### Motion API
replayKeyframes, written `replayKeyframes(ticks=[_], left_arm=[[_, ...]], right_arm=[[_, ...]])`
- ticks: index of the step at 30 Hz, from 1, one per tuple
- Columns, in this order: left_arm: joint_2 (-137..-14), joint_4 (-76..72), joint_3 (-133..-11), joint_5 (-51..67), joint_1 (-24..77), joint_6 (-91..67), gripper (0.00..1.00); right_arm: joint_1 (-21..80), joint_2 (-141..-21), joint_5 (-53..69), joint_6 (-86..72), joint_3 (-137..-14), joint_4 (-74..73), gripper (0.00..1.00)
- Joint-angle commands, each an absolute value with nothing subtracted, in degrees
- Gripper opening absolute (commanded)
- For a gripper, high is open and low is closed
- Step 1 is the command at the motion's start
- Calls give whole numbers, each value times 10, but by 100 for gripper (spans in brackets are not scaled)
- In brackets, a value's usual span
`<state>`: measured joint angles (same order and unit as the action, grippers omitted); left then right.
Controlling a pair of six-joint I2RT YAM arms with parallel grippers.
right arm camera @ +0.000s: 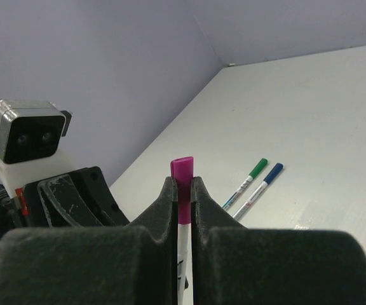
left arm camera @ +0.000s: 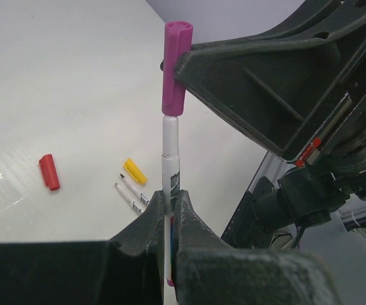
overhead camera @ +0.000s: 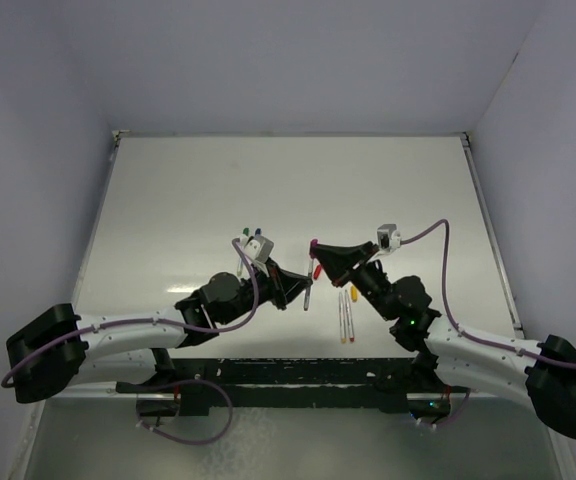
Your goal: Insert the pens into the pen caps
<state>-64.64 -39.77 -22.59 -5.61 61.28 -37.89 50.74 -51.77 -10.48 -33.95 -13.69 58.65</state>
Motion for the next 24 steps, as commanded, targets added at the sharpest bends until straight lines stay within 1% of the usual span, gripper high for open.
replayKeyframes(ticks=[1,7,13,24], left_arm=[[-630,-437,-224,-76,616,-373,0],[-632,-441,-238,-78,616,-359,0],[-620,-445,-245,-109,616,-345,0],[-632,-521,-236,-169,616,-331,0]], right_arm=[[510,-517,-91,-348,-134,607,0],[510,-530,-80,-358,-136,585,0],[510,-532,-65,-372,-137,556,0],[510,-546,-27,-389,-136,535,0]])
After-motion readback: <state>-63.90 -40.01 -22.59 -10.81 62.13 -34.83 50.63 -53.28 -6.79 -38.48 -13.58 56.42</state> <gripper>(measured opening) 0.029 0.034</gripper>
